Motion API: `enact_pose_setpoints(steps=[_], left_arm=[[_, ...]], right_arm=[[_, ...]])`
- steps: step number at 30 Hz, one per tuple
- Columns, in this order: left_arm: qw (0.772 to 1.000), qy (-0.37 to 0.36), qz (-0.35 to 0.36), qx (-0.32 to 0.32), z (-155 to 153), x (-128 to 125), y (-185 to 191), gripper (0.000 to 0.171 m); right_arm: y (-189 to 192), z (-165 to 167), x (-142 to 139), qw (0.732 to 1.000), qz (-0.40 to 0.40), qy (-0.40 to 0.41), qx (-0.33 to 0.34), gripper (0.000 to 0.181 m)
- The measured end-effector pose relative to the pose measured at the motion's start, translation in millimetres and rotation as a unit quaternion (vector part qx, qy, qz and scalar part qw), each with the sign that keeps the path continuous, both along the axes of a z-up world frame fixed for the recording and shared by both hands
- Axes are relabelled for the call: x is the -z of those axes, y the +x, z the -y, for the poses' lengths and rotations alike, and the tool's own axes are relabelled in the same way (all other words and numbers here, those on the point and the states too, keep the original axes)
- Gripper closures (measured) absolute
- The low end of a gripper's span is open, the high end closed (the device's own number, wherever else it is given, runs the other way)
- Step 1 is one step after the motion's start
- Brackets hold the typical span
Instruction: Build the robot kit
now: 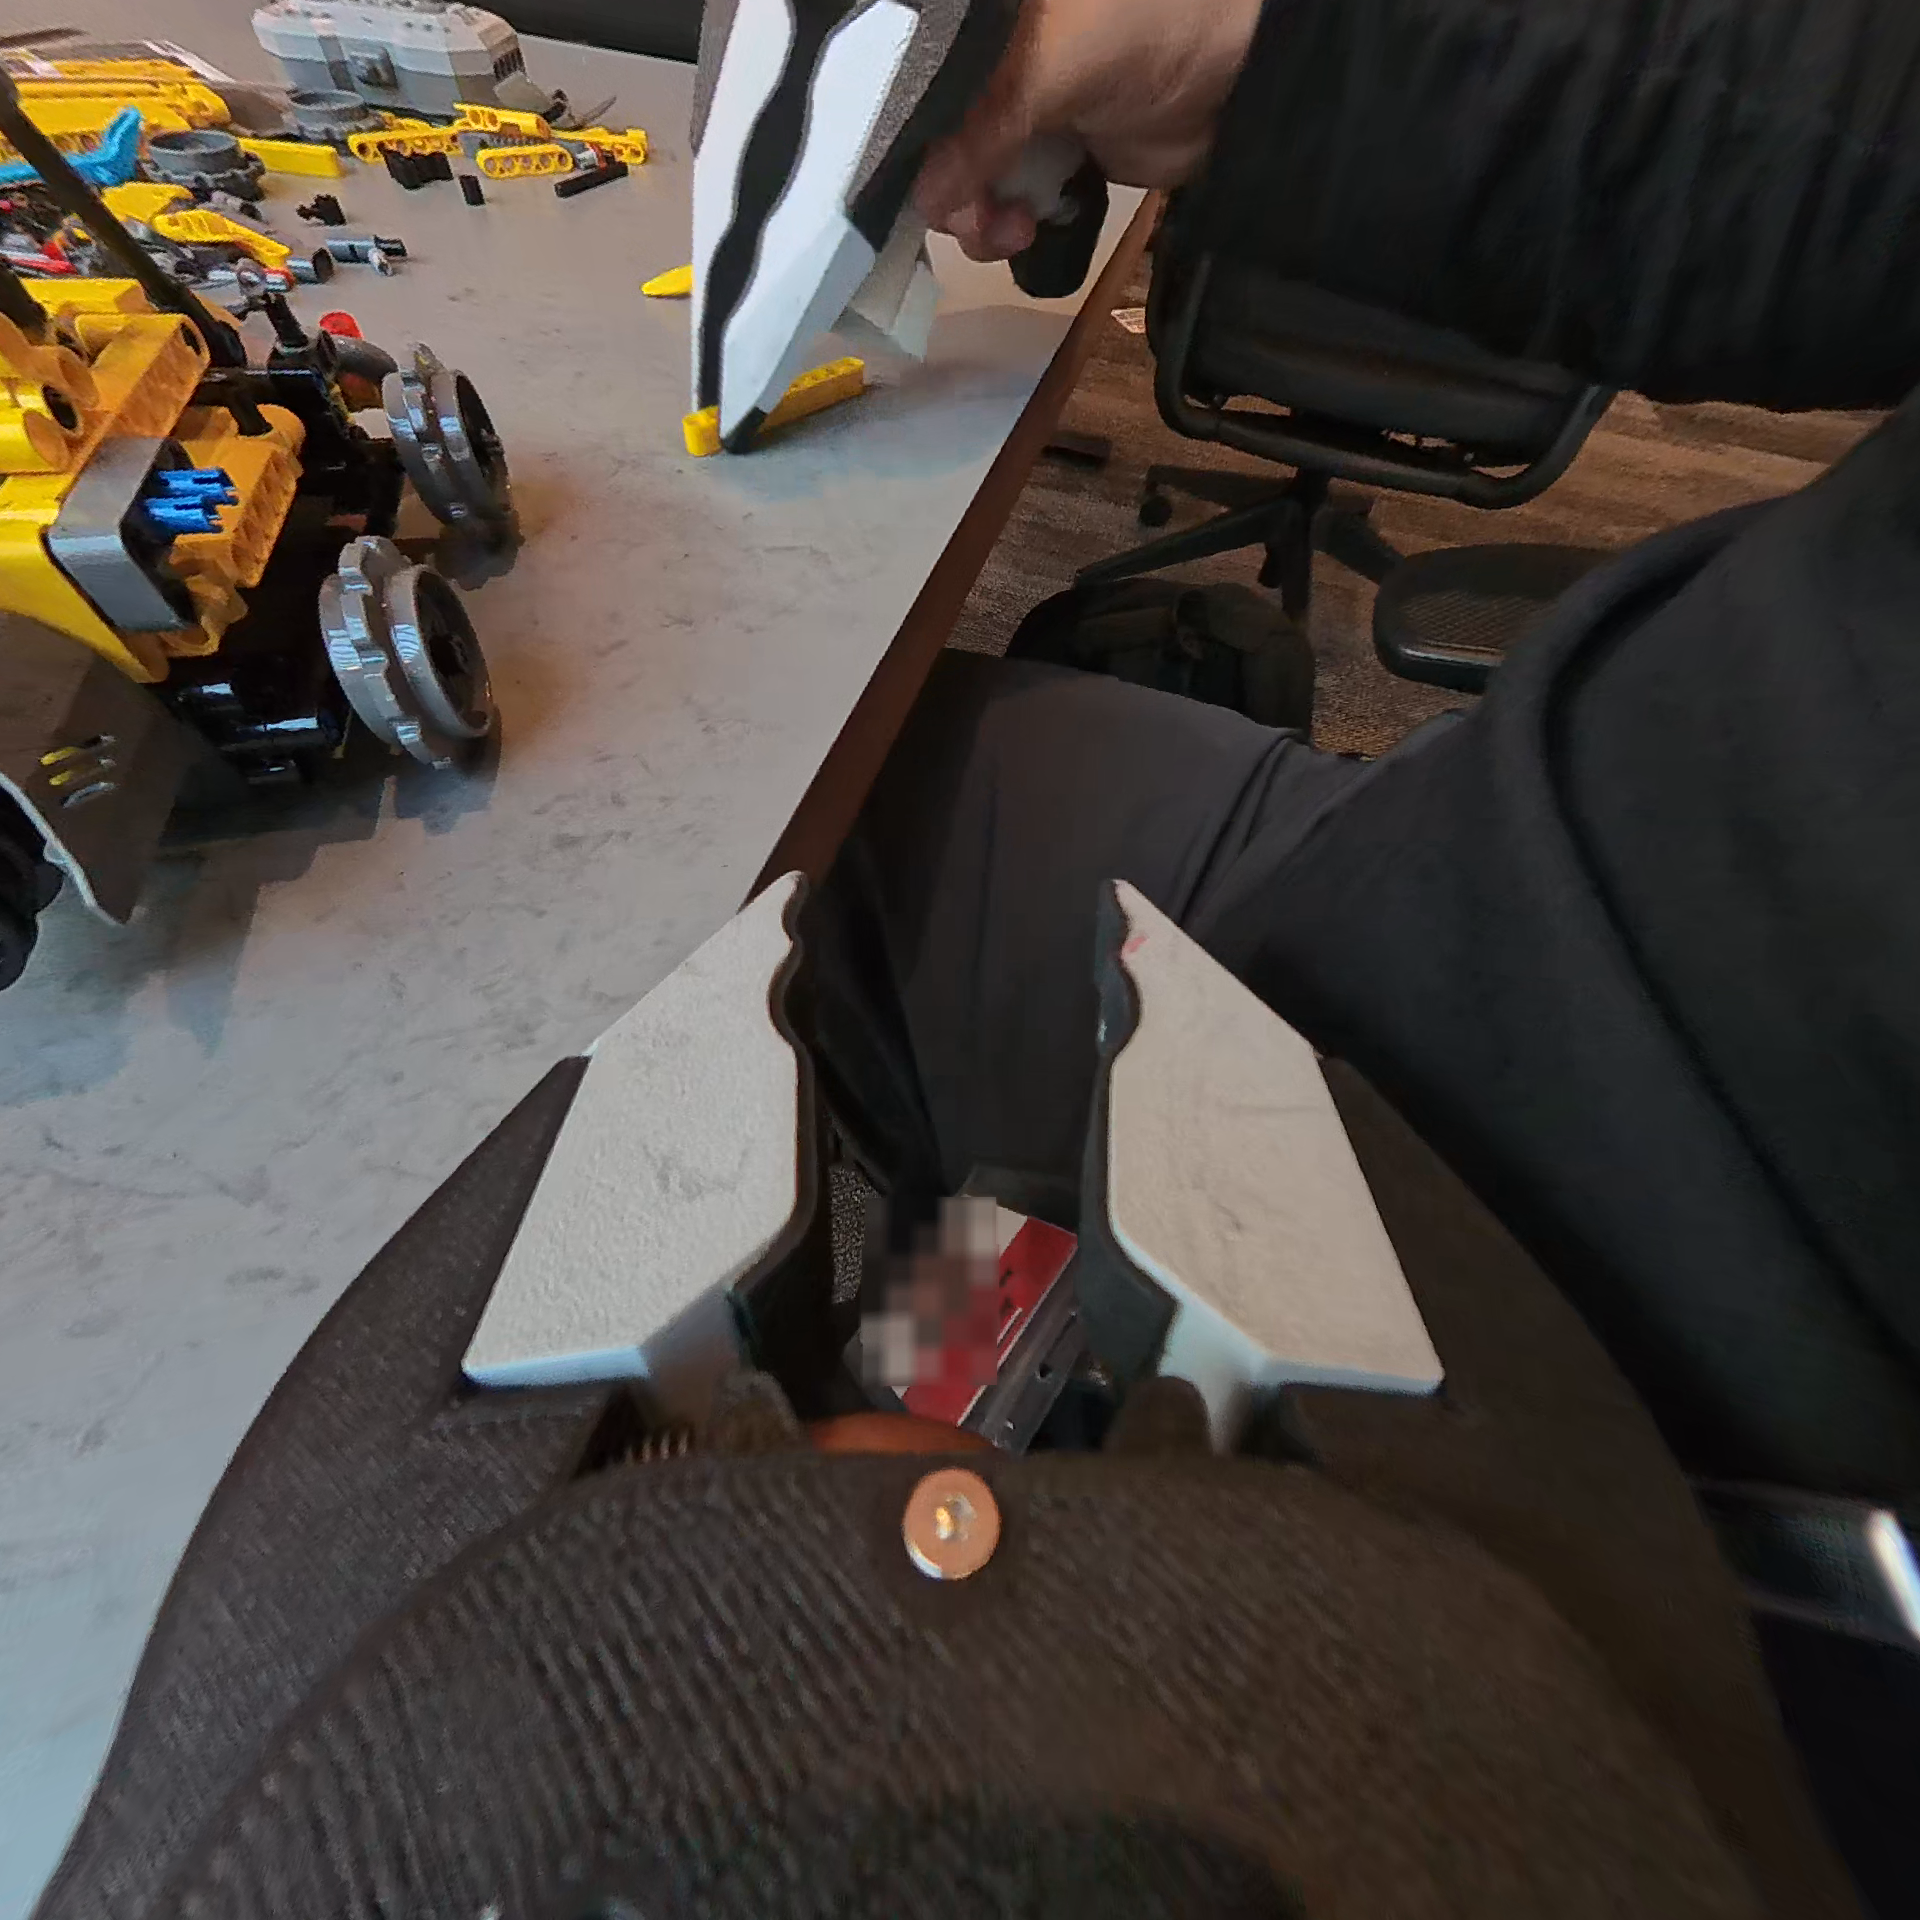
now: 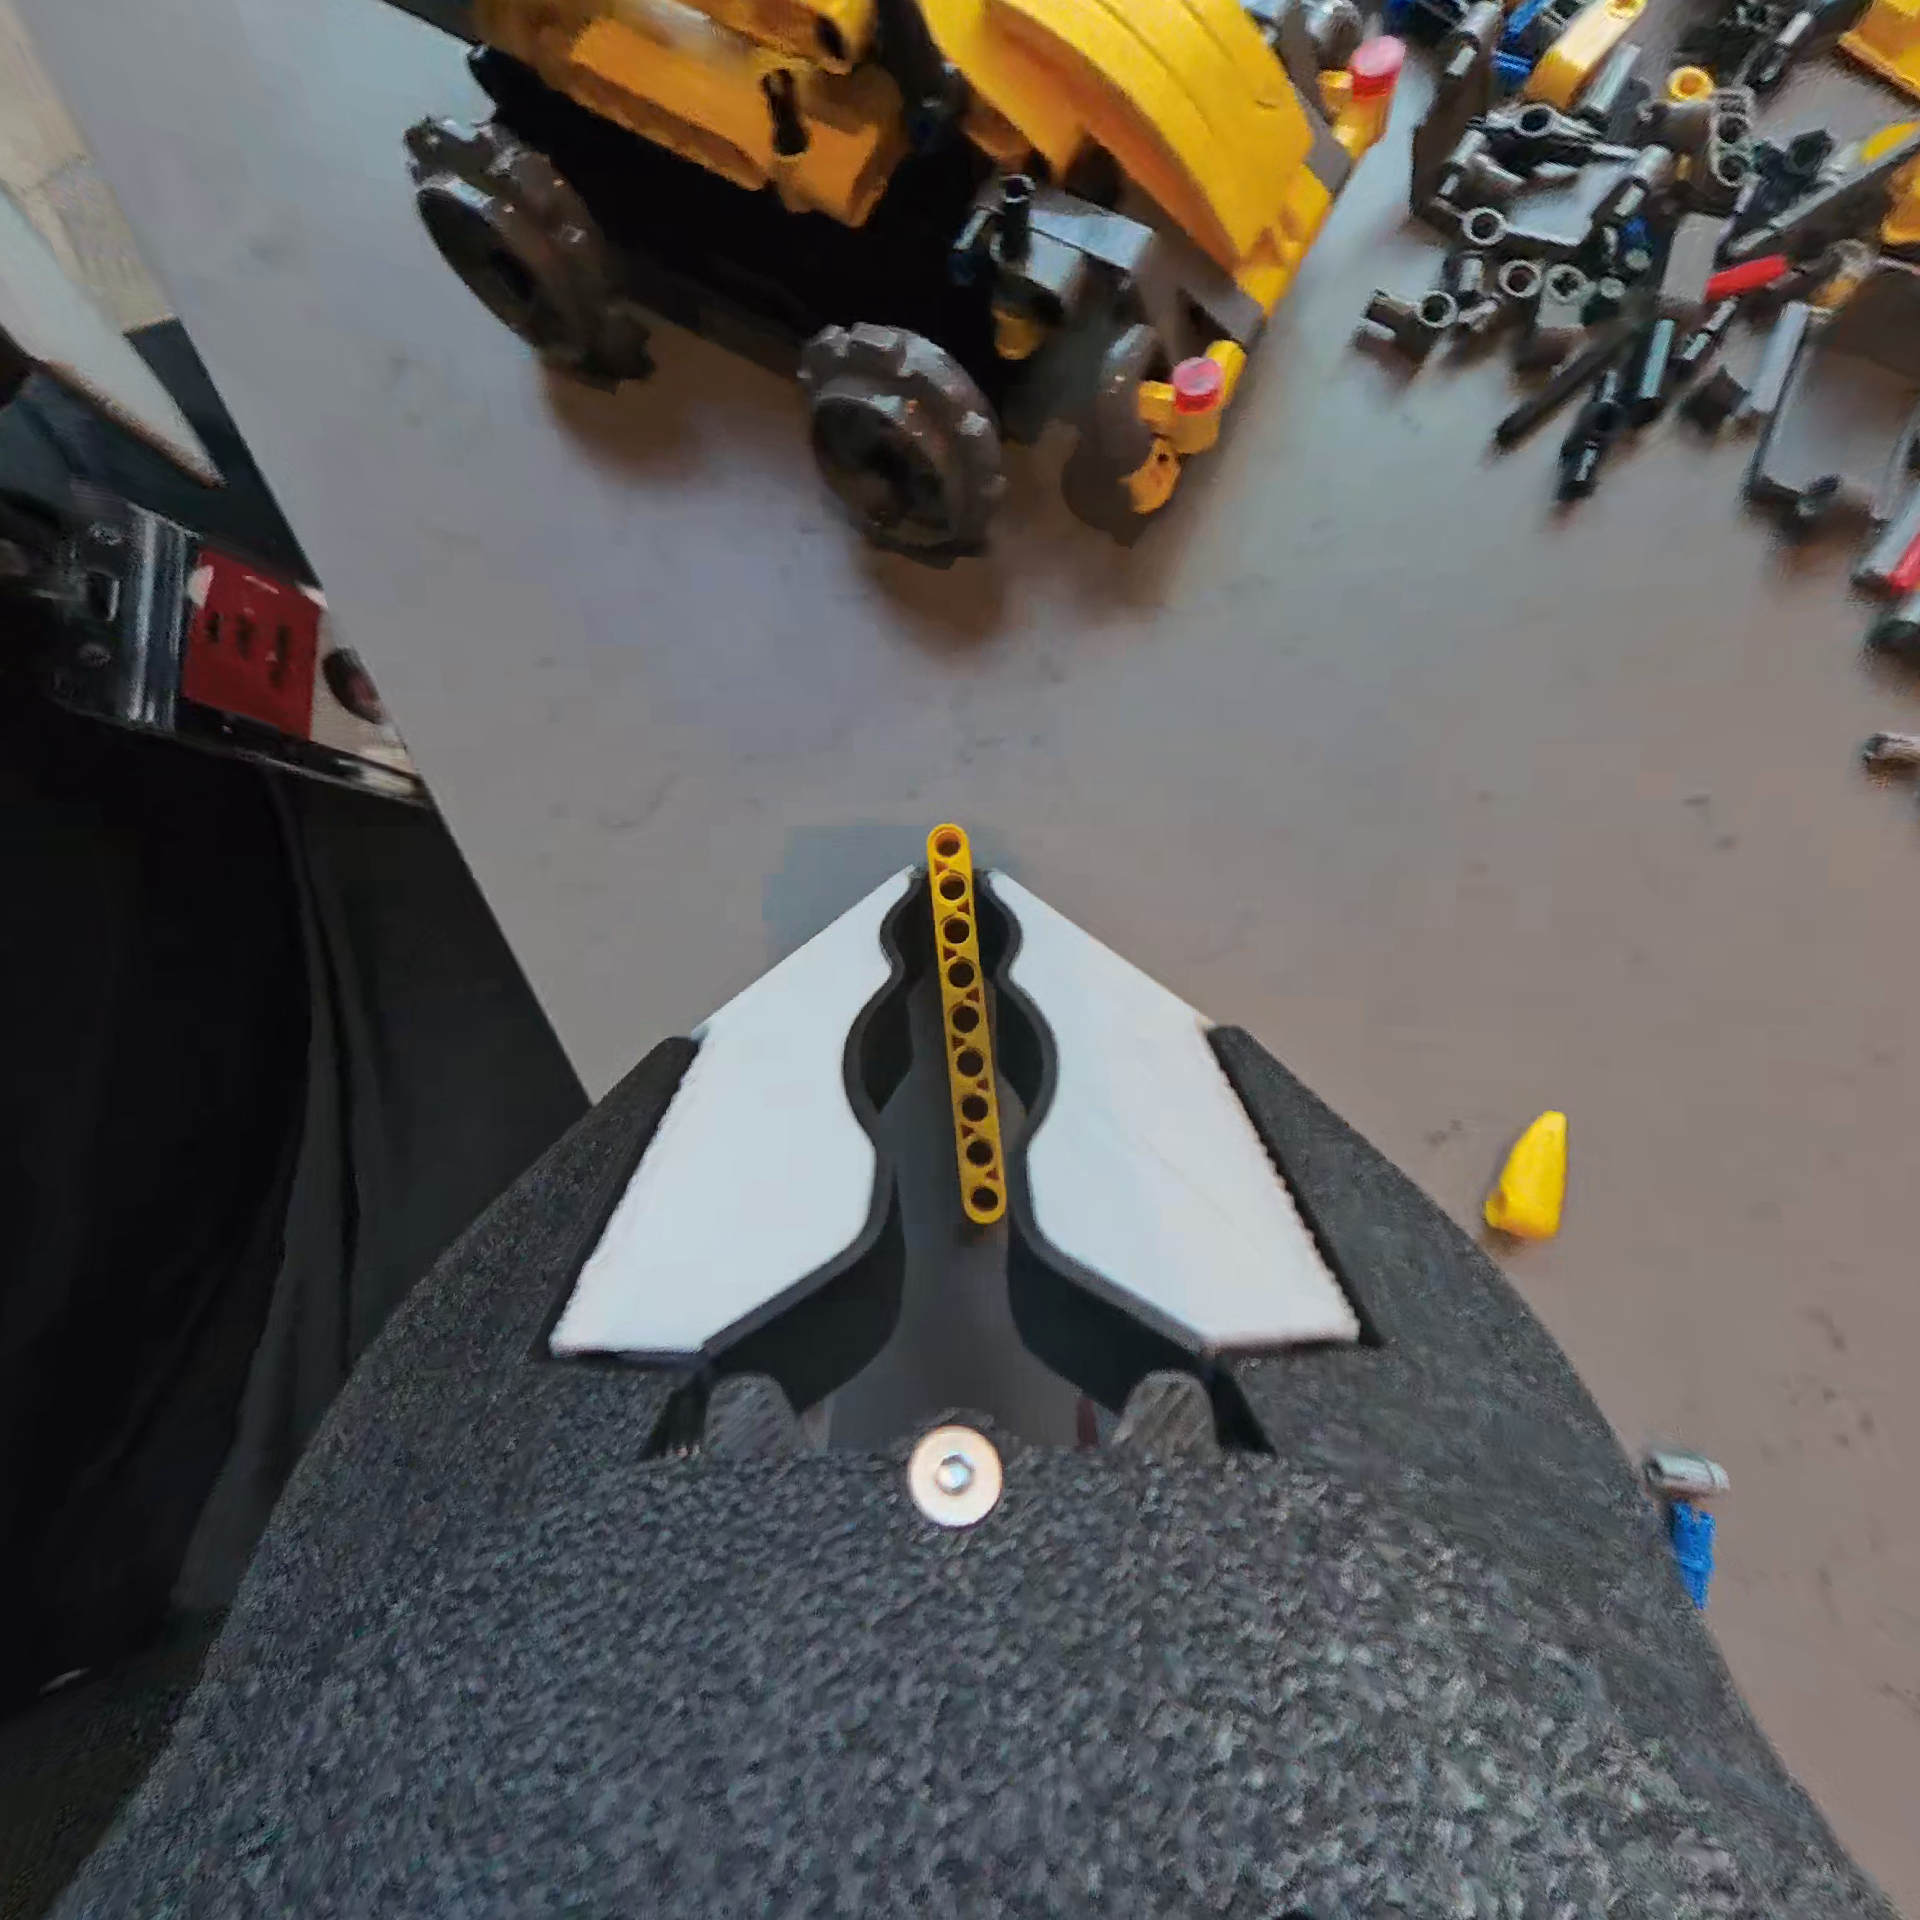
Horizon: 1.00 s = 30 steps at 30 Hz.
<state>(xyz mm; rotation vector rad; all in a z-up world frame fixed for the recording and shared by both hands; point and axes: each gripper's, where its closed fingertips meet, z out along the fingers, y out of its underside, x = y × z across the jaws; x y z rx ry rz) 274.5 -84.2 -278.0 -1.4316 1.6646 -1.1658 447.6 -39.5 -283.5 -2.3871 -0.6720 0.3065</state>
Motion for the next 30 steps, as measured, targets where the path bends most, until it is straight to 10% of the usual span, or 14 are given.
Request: enact_pose_setpoints(steps=[16,30], left_arm=[[1.0,0.019,-0.011,0.004,4,4,-2,0.124],[0.999,0.046,-0.027,0.011,7,15,1,0.124]], right_arm=[[40,32,-17,0.998,0.031,0.042,0.037,0.152],[10,26,-1,0.999,-0.014,0.017,-0.047,0.172]])
